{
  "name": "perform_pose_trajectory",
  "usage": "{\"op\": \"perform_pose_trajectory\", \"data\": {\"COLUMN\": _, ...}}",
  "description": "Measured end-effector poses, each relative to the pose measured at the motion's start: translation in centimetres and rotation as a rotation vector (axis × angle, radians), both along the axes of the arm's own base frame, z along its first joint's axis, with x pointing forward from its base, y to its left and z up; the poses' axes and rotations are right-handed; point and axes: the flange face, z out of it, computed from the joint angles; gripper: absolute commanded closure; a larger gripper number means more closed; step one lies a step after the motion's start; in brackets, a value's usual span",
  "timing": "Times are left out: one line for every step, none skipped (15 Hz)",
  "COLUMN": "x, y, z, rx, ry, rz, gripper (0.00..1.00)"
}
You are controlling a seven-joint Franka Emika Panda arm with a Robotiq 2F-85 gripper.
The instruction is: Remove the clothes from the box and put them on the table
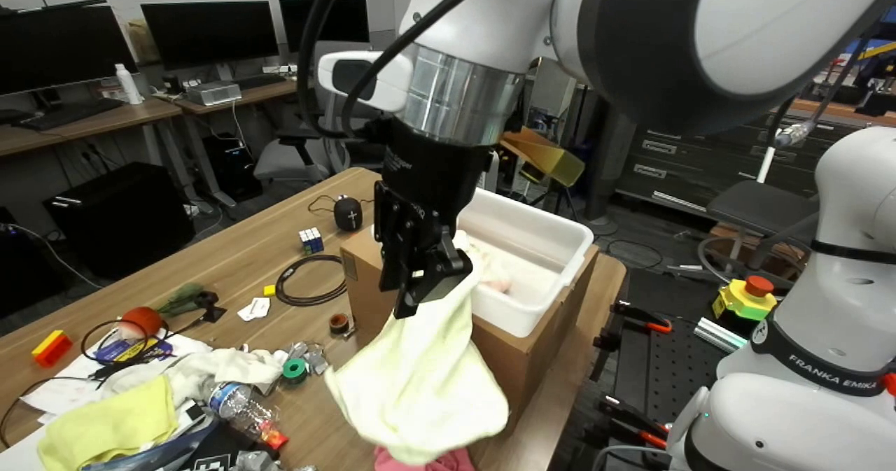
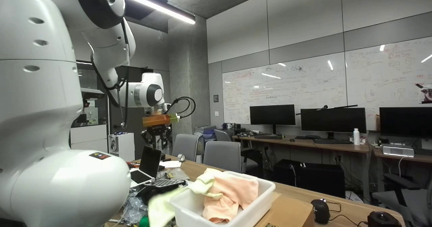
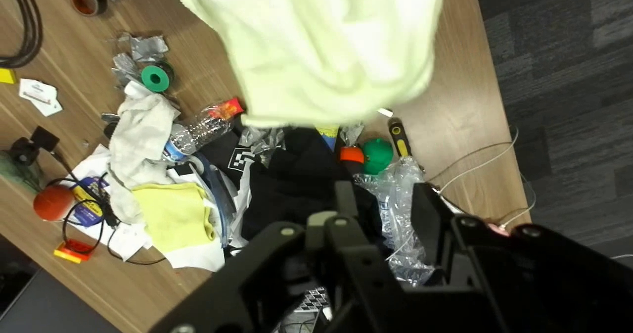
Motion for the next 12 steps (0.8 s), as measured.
{"op": "perform_pose_trajectory", "data": {"x": 0.2, "y": 0.1, "z": -0.1, "rx": -0.013, "ry": -0.004, "rz": 0.001, "gripper": 0.23}}
{"op": "perform_pose_trajectory", "data": {"x": 0.4, "y": 0.1, "z": -0.3, "rx": -0.023, "ry": -0.007, "rz": 0.000, "gripper": 0.16}}
{"op": "perform_pose_trajectory", "data": {"x": 0.7, "y": 0.1, "z": -0.3, "rx": -0.031, "ry": -0.011, "rz": -0.003, "gripper": 0.08}}
{"op": "perform_pose_trajectory", "data": {"x": 0.9, "y": 0.1, "z": -0.4, "rx": -0.037, "ry": -0.013, "rz": -0.008, "gripper": 0.02}}
{"op": "perform_pose_trajectory", "data": {"x": 1.2, "y": 0.0, "z": -0.4, "rx": -0.039, "ry": -0.016, "rz": -0.019, "gripper": 0.00}}
{"op": "perform_pose_trajectory", "data": {"x": 1.5, "y": -0.3, "z": -0.3, "rx": -0.046, "ry": -0.023, "rz": -0.035, "gripper": 0.00}}
{"op": "perform_pose_trajectory", "data": {"x": 1.9, "y": -0.7, "z": -0.3, "rx": -0.054, "ry": -0.031, "rz": -0.062, "gripper": 0.00}}
{"op": "perform_pose_trajectory", "data": {"x": 2.3, "y": -1.4, "z": -0.2, "rx": -0.065, "ry": -0.041, "rz": -0.097, "gripper": 0.00}}
{"op": "perform_pose_trajectory", "data": {"x": 2.9, "y": -2.3, "z": -0.1, "rx": -0.070, "ry": -0.048, "rz": -0.141, "gripper": 0.00}}
{"op": "perform_pose_trajectory", "data": {"x": 3.5, "y": -3.4, "z": 0.0, "rx": -0.069, "ry": -0.050, "rz": -0.189, "gripper": 0.00}}
{"op": "perform_pose_trajectory", "data": {"x": 4.3, "y": -4.6, "z": 0.0, "rx": -0.065, "ry": -0.048, "rz": -0.237, "gripper": 0.00}}
{"op": "perform_pose_trajectory", "data": {"x": 5.1, "y": -6.1, "z": 0.1, "rx": -0.059, "ry": -0.045, "rz": -0.289, "gripper": 0.00}}
